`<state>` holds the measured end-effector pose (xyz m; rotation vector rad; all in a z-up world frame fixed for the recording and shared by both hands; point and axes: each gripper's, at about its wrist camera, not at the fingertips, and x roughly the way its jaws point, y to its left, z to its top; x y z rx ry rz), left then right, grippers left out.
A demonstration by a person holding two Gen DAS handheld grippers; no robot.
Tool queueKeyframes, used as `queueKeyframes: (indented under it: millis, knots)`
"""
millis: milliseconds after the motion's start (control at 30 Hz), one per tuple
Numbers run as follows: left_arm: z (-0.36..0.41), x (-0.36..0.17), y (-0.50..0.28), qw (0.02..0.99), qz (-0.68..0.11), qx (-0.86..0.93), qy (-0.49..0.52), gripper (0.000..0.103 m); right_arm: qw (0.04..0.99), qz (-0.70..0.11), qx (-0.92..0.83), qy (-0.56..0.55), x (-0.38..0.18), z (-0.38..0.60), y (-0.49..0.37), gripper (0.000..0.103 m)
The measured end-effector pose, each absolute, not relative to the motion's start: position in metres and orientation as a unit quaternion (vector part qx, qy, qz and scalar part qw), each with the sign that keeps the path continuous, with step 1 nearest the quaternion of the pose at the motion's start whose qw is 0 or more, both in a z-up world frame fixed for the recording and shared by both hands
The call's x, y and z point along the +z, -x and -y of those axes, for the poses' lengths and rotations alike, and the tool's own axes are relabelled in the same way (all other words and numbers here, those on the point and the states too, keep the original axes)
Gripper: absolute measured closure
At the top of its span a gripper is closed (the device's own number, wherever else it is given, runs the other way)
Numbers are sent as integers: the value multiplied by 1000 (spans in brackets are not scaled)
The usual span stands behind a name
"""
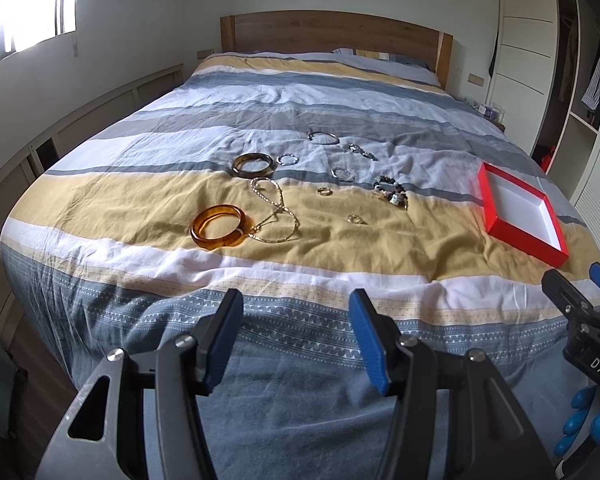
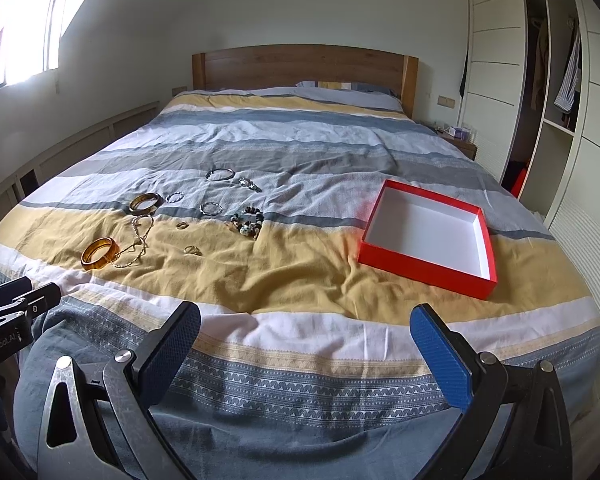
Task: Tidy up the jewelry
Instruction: 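Move both tools toward the jewelry on the bed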
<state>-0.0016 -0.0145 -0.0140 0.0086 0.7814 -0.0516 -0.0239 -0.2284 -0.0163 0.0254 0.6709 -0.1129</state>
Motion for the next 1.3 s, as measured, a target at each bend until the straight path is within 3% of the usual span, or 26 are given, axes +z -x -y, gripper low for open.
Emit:
queueKeyframes:
  millis: [1300]
  knots:
    - [22, -34, -21, 917, -394, -44, -29, 50, 935, -351, -58, 0, -48, 227, 4, 1]
